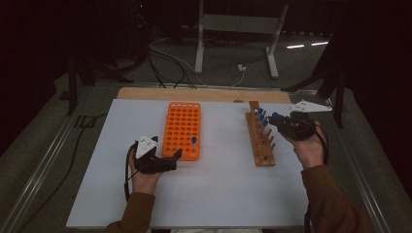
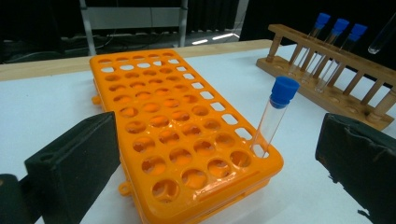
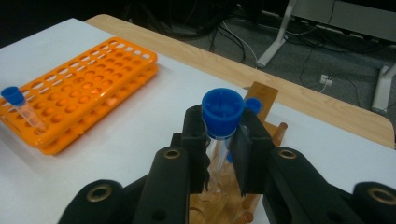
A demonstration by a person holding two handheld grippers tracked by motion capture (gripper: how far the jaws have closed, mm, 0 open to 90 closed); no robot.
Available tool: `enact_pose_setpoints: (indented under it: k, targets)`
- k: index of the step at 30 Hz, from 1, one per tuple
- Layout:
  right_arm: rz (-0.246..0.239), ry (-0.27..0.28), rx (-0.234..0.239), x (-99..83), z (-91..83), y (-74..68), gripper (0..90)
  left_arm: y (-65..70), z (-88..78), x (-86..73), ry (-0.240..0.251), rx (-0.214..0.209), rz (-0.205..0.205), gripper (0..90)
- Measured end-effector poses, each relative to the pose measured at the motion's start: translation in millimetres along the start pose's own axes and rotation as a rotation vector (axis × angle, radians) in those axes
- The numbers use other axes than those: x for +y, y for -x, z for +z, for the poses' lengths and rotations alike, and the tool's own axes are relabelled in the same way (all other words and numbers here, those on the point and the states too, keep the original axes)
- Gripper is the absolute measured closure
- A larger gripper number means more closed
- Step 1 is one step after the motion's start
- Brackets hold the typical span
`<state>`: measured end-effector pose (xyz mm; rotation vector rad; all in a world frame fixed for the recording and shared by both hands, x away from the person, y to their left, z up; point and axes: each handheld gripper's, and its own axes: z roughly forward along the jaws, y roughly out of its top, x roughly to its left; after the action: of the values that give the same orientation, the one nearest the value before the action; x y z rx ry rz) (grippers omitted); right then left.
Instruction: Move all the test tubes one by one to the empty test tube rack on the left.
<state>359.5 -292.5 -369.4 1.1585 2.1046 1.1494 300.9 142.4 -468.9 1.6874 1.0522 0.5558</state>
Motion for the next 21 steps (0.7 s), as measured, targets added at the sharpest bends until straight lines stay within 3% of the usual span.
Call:
enact_pose_setpoints:
  k: [11,21]
  targets:
    - [-0.012,0.001,0.039,2.5,4.0,-9.7,77.2,5.0,0.0,5.7,0.016,-0.010,0.026,0.9]
    - [-0.031,-0.005,0.095,4.7,13.9,-29.2,77.2,10.3,0.9,10.9,0.023,-0.022,0.028,1.3]
